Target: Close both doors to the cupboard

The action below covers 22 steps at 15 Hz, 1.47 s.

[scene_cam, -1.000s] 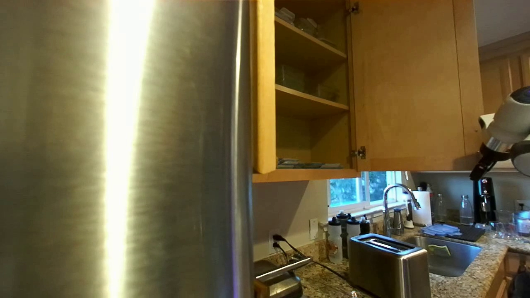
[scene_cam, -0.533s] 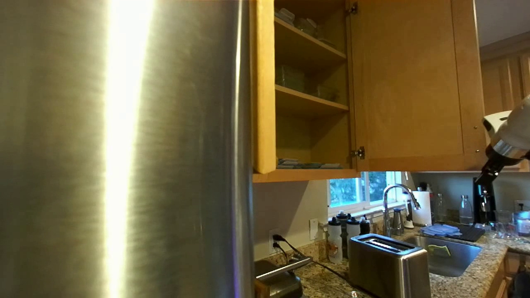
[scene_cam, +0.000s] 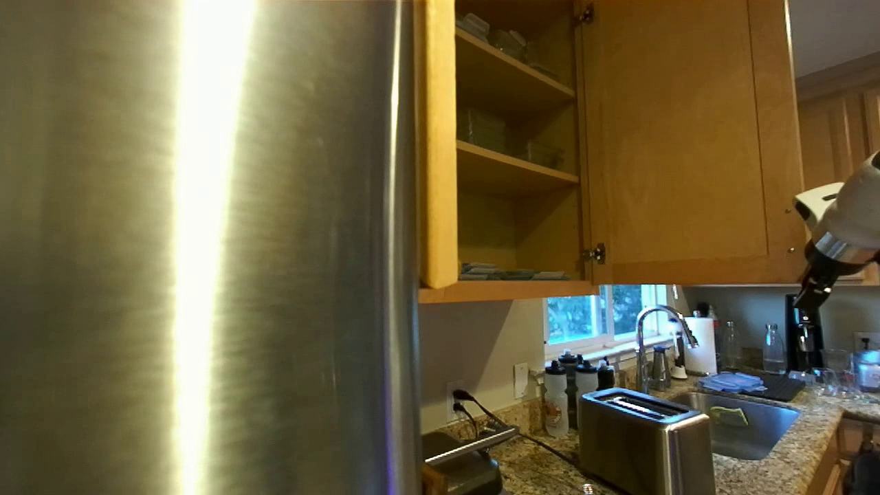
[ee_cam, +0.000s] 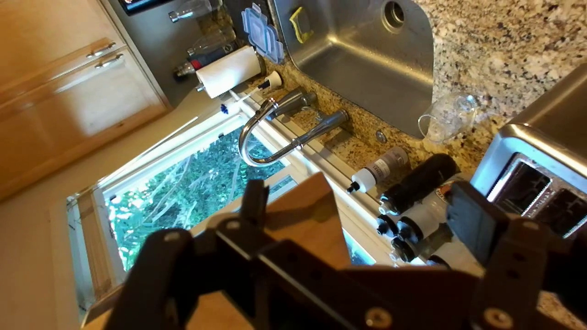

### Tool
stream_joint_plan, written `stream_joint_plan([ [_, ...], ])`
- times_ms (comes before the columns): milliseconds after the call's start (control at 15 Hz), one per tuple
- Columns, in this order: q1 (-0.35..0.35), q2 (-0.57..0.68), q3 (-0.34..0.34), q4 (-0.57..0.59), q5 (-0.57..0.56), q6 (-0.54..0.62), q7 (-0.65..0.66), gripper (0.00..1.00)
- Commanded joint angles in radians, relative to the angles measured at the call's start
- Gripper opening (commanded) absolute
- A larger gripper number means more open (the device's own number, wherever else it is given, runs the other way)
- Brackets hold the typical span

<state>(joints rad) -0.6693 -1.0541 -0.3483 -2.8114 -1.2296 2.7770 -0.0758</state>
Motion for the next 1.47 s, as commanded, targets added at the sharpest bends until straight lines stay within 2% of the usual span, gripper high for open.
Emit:
stream_joint_plan([
  [0, 0.150, -0.074, 0.038, 0.000, 0.035, -0.069, -0.064, 1.00],
  [267, 0.266, -0.171, 0.068, 0.001, 0.110, -0.278, -0.131, 1.00],
  [667, 0.471, -0.291, 0.187, 0.004, 0.222, -0.579, -0.175, 1.00],
  [733, 0.506, -0.297, 0.200, 0.005, 0.219, -0.597, -0.176, 1.00],
  [867, 0.581, -0.281, 0.186, 0.011, 0.188, -0.549, -0.196, 1.00],
  [1000, 0.654, -0.278, 0.146, 0.013, 0.175, -0.515, -0.241, 1.00],
  [1133, 0.685, -0.280, 0.114, 0.014, 0.163, -0.499, -0.275, 1.00],
  [1267, 0.664, -0.282, 0.109, 0.016, 0.168, -0.540, -0.269, 1.00],
  [1400, 0.609, -0.272, 0.129, 0.018, 0.184, -0.633, -0.223, 1.00],
])
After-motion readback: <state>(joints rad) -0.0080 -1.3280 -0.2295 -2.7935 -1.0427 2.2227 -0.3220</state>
